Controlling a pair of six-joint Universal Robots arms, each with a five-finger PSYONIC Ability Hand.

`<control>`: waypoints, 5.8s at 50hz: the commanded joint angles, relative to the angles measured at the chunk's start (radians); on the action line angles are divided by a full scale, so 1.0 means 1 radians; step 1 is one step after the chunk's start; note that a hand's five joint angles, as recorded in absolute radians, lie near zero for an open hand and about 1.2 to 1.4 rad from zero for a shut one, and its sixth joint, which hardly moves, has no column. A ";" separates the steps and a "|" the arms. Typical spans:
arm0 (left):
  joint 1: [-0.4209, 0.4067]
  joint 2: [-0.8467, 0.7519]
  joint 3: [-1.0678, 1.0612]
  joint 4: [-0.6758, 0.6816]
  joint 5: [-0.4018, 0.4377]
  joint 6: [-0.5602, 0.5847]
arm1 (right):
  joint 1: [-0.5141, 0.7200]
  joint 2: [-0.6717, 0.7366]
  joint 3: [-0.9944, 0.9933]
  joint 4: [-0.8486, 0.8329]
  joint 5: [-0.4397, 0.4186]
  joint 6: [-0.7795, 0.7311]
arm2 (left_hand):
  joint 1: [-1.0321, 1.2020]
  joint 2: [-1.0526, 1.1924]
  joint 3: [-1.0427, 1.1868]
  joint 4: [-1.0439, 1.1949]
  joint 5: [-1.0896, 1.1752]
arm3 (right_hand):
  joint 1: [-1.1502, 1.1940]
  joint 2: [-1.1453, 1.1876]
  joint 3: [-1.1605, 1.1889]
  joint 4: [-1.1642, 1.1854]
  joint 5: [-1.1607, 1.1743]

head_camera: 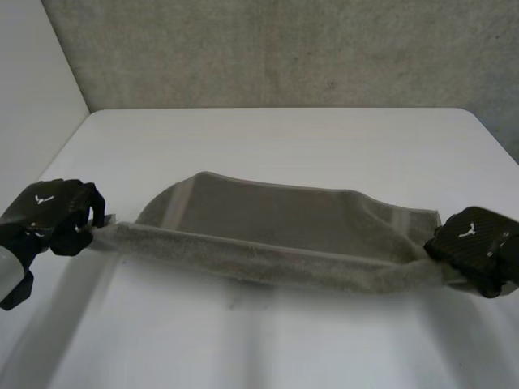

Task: Fold the towel.

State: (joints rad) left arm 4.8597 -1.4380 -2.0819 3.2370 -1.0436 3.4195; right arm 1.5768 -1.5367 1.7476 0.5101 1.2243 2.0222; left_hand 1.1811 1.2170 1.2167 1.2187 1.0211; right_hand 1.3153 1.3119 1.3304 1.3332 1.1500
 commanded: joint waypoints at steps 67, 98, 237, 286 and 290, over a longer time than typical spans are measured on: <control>-0.198 -0.535 0.198 0.599 -0.141 0.049 | 0.218 0.471 -0.163 -0.611 0.060 0.332 | 0.215 0.179 0.180 0.178 0.201 | -0.238 -0.235 -0.253 -0.256 -0.247; -0.155 -0.441 0.134 0.607 -0.144 0.018 | 0.123 0.481 -0.292 -0.380 0.049 0.813 | 0.215 0.179 0.180 0.178 0.201 | -1.022 -1.018 -1.037 -1.040 -1.031; -0.357 -1.026 0.981 0.285 -0.288 0.164 | 0.111 1.000 -1.198 -0.209 0.268 0.411 | -0.981 -1.017 -1.016 -1.018 -0.995 | -1.141 -1.137 -1.156 -1.159 -1.150; -0.330 -0.426 0.220 0.420 -0.374 -0.059 | 0.042 0.523 -0.125 -0.714 0.116 0.512 | -1.007 -1.042 -1.042 -1.044 -1.021 | -0.703 -0.699 -0.718 -0.721 -0.712; -0.330 -0.426 0.218 0.420 -0.374 -0.059 | 0.042 0.549 -0.135 -0.722 0.121 0.474 | -1.007 -1.042 -1.042 -1.044 -1.021 | -0.492 -0.488 -0.507 -0.510 -0.501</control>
State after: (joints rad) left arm 4.5297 -1.8630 -1.8628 3.6582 -1.4173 3.3593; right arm 1.6176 -1.0328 1.6303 -0.1903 1.3389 2.5479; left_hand 0.1708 0.1652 0.1659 0.1655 0.0286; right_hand 0.6456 0.6507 0.6489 0.6478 0.4793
